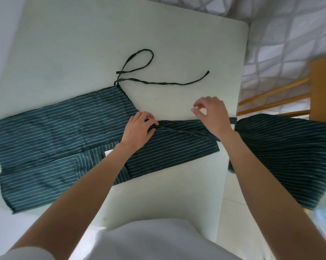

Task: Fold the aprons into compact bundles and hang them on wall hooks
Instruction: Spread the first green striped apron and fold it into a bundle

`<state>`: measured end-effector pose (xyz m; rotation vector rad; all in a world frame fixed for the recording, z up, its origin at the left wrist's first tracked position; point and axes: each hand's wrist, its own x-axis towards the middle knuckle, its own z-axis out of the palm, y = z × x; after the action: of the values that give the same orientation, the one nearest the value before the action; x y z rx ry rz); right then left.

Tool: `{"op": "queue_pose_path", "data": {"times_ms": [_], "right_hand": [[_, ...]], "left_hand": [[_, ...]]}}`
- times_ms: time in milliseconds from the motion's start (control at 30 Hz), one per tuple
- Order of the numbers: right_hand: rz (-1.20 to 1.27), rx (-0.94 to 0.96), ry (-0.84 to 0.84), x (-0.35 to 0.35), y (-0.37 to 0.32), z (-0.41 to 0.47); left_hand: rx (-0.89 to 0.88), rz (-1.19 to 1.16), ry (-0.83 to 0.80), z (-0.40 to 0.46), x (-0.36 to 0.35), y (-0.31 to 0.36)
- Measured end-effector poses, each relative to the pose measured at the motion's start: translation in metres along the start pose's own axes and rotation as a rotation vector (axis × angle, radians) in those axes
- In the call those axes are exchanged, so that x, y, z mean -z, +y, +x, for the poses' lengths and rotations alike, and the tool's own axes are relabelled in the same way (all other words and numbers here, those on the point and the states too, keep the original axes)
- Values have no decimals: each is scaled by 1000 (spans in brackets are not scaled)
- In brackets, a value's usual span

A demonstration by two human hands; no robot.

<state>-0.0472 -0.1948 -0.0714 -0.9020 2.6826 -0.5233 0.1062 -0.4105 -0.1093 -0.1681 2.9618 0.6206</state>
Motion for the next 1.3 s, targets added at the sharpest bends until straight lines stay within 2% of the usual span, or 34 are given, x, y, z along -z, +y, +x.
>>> {"op": "queue_pose_path", "data": {"times_ms": [67, 133, 267, 367, 567, 633, 733, 800, 833, 900, 933, 1000, 1067, 1200, 1233, 1300], "right_hand": [[-59, 45, -236, -10, 4, -31], [-120, 62, -322, -21, 11, -52], [-72, 26, -131, -21, 21, -41], [-112, -39, -138, -14, 27, -17], [-245, -12, -74, -28, 32, -3], [-260, -63, 11, -31, 33, -9], [-230, -137, 260, -27, 35, -34], [-190, -74, 326, -31, 32, -61], [-169, -9, 294, -36, 30, -74], [-144, 75, 101, -51, 27, -97], [-134, 66, -23, -58, 28, -105], [-83, 6, -180, -62, 31, -116], [-91, -17, -218, -57, 34, -122], [-282, -48, -233, -45, 22, -139], [-310, -29, -209, -44, 16, -144], [-303, 63, -101, -48, 1, -149]], "left_hand": [[8, -3, -16, 3, -3, 1], [20, 2, -41, 5, -5, 0], [37, 25, -67, 14, -5, 0], [44, 26, -76, 20, -2, 1], [121, 45, -52, 25, 5, 6], [99, 87, 27, 23, 5, 8], [-40, 99, 195, 10, 1, 22], [-78, 76, 163, -7, -8, 32], [-47, 80, 91, -17, -14, 36], [54, 145, -140, -32, -25, 40], [95, 170, -241, -36, -30, 40], [126, 155, -332, -37, -36, 40], [115, 135, -349, -34, -35, 39], [51, 164, -400, -48, -37, 38], [27, 109, -353, -58, -38, 40], [-14, -57, -145, -76, -33, 41]]}}
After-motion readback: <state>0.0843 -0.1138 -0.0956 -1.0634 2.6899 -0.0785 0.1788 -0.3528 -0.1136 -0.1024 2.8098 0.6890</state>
